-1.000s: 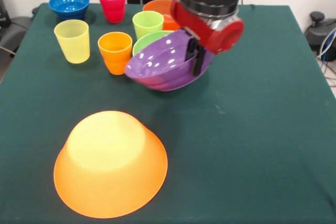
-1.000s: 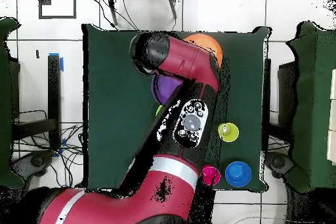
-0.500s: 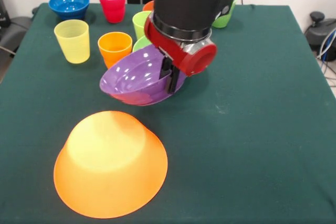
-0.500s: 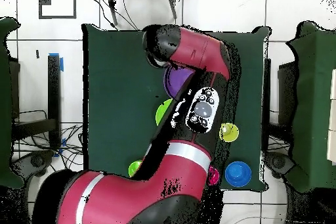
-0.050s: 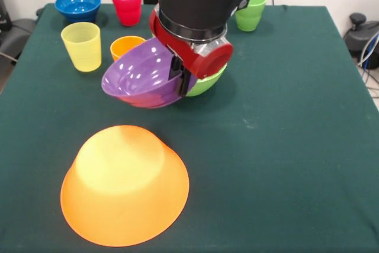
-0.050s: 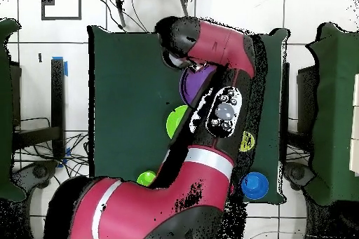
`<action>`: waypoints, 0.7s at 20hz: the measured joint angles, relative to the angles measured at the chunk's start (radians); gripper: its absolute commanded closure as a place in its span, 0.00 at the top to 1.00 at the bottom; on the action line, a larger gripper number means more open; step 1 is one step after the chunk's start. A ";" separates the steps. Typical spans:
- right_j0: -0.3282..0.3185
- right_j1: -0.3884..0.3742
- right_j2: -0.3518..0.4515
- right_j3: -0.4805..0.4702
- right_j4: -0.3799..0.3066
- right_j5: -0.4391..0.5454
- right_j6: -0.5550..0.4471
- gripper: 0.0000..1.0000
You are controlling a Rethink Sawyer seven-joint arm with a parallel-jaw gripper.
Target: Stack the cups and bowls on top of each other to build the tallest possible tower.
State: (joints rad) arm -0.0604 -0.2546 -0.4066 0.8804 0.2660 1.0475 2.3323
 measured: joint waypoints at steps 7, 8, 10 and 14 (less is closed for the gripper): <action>-0.003 -0.025 0.000 -0.024 -0.028 0.051 0.000 0.00; -0.004 -0.029 0.000 -0.027 -0.031 0.051 0.000 0.00; -0.007 -0.033 0.000 -0.031 -0.033 0.051 0.000 0.00; -0.026 -0.025 0.003 -0.070 -0.035 0.051 0.000 0.00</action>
State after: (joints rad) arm -0.0866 -0.2792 -0.4035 0.8108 0.2307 1.0985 2.3323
